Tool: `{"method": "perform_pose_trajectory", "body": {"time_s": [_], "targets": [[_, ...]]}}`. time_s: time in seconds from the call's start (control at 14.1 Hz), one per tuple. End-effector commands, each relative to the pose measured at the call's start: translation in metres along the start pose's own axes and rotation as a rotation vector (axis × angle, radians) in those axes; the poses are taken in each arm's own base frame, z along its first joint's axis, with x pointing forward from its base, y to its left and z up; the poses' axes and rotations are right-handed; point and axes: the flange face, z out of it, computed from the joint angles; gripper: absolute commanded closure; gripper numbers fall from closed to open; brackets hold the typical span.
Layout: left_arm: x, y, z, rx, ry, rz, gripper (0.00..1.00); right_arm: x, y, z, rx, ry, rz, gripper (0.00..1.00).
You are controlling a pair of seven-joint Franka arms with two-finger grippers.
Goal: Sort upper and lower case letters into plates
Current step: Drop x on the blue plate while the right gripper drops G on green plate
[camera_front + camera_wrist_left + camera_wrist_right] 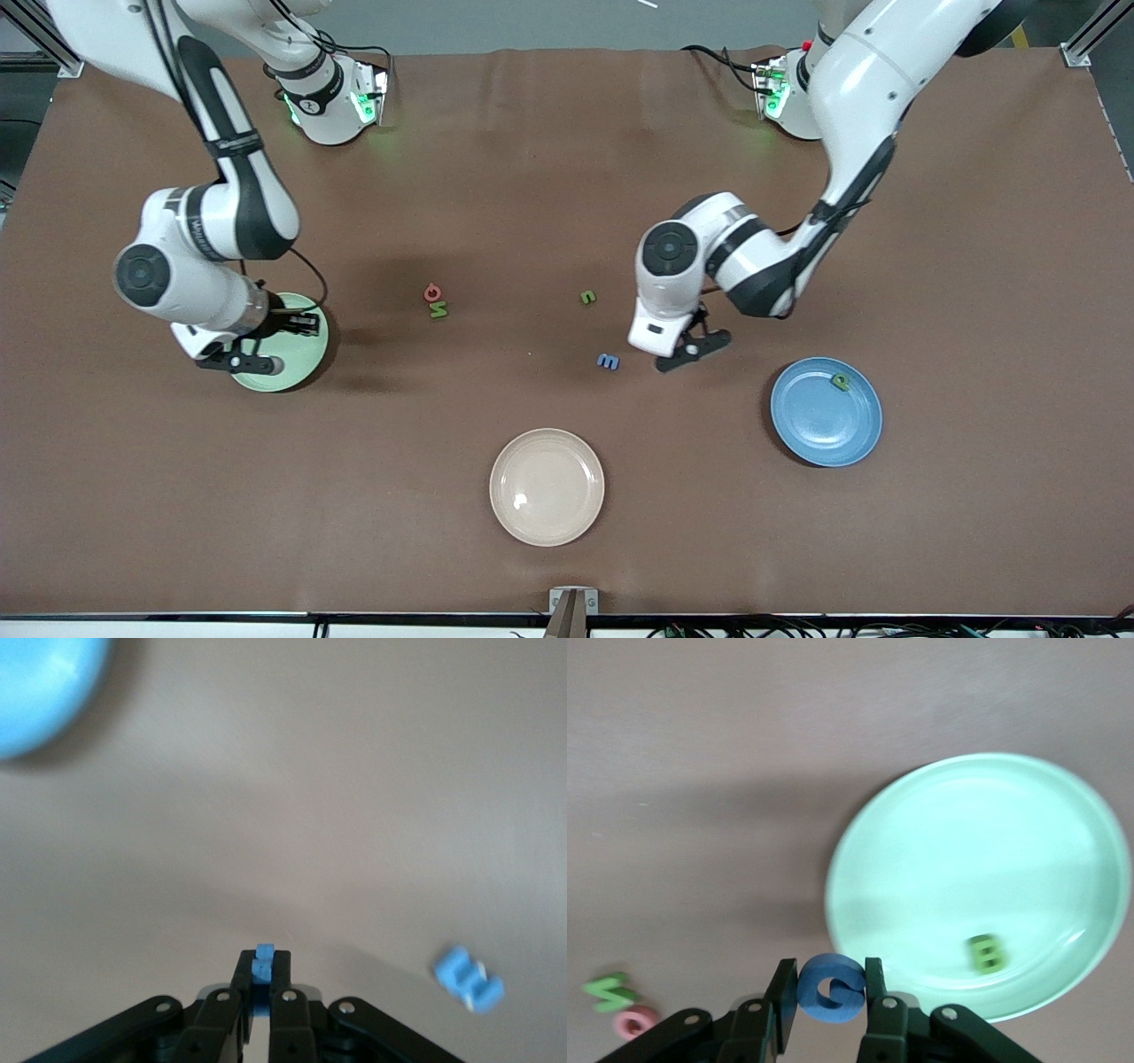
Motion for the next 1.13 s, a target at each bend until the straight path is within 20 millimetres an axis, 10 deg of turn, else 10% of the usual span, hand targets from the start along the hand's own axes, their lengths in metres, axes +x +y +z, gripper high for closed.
{"method": "perform_pose_trajectory", "body": {"time_s": [0.0, 0.28, 0.57, 0.64, 0.78, 1.06], "targets": [[0.051, -0.045, 0.006, 0.012, -0.014, -0.096, 1.0, -0.004, 0.024, 0.004, 0.014, -0.001, -0.063, 0.89], [0.121, -0.112, 0.029, 0.032, -0.019, -0.201, 0.93, -0.01, 0.03, 0.029, 0.005, -0.007, -0.071, 0.88], [0.147, -0.134, 0.034, 0.036, -0.008, -0.238, 0.88, -0.016, 0.037, 0.06, -0.01, 0.003, -0.076, 0.88], [0.15, -0.137, 0.037, 0.038, -0.009, -0.243, 0.73, -0.017, 0.037, 0.067, -0.012, 0.009, -0.077, 0.88], [0.15, -0.138, 0.033, 0.04, -0.006, -0.243, 0.01, -0.017, 0.035, 0.083, -0.016, -0.008, -0.081, 0.86], [0.145, -0.129, 0.012, 0.021, 0.004, -0.254, 0.0, -0.015, 0.035, 0.098, -0.019, -0.01, -0.081, 0.86]]}}
